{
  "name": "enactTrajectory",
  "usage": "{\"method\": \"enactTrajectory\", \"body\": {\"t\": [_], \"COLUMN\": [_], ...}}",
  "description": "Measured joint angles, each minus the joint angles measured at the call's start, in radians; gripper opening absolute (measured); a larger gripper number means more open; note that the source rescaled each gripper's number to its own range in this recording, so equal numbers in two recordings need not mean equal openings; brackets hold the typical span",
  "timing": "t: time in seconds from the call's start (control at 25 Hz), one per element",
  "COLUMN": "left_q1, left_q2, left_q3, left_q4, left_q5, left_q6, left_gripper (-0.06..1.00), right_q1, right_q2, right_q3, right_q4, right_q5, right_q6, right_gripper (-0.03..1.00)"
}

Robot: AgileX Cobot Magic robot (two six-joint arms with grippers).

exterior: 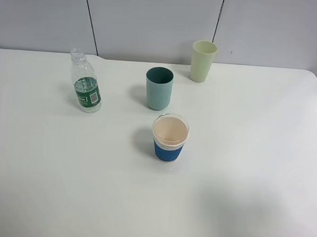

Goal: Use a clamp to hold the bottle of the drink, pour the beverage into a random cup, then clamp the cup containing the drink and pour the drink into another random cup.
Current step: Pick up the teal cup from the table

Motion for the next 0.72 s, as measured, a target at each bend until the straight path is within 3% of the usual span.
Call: {"method": "enactTrajectory", "body": {"t": [0.28, 0.44, 0.72], "left_q1": [0.005, 0.005, -0.027], "left_q2": [-0.111, -0.123, -0.124], "left_q3": [0.104, 0.144, 0.150], "left_q4": [-0.042, -0.071, -0.080], "left_q5": [0.026, 0.091, 0.102], "left_q6": [0.000, 0.002, 0.008], "left_gripper": [0.99, 0.99, 0.99], "right_q1": [0.000, 0.000, 0.000], "right_q2": [0.000, 0.000, 0.000], "right_q3": [0.000, 0.000, 0.000], "right_q4": [0.000, 0.000, 0.000], "right_q5": [0.000, 0.000, 0.000], "right_q6": [0.000, 0.000, 0.000], "right_gripper": [1.00, 1.00, 1.00]}}
